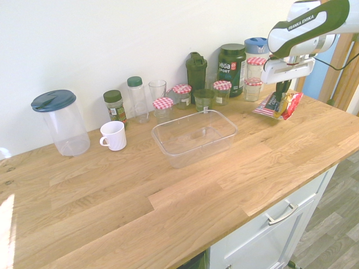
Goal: Put the chip bag into the container
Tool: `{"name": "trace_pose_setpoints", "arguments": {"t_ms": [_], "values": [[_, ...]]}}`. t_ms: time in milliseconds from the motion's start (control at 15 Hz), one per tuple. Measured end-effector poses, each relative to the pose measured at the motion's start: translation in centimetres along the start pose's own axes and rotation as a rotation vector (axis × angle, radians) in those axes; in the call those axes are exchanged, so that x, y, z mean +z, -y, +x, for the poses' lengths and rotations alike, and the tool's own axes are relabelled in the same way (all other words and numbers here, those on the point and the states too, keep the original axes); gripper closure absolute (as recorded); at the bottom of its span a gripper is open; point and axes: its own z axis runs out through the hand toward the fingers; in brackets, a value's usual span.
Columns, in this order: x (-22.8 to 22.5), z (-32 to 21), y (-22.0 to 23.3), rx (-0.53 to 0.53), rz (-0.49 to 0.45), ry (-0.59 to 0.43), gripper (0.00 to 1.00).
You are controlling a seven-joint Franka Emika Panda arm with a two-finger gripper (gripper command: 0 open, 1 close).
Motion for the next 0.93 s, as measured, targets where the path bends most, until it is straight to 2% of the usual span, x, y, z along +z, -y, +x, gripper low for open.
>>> {"name": "trace_pose_setpoints", "arguments": {"t_ms": [200, 533, 733, 933], "values": [[-5.4, -5.4, 2.6, -0.031, 0.000, -0.046, 1.00], [-13.4, -19.1, 11.2, -0.097, -0.009, -0.114, 1.00], [-14.2, -25.7, 16.4, -0.127, -0.044, -0.145, 1.00], [-11.2, -28.2, 20.8, -0.142, -0.095, -0.148, 1.00]]}}
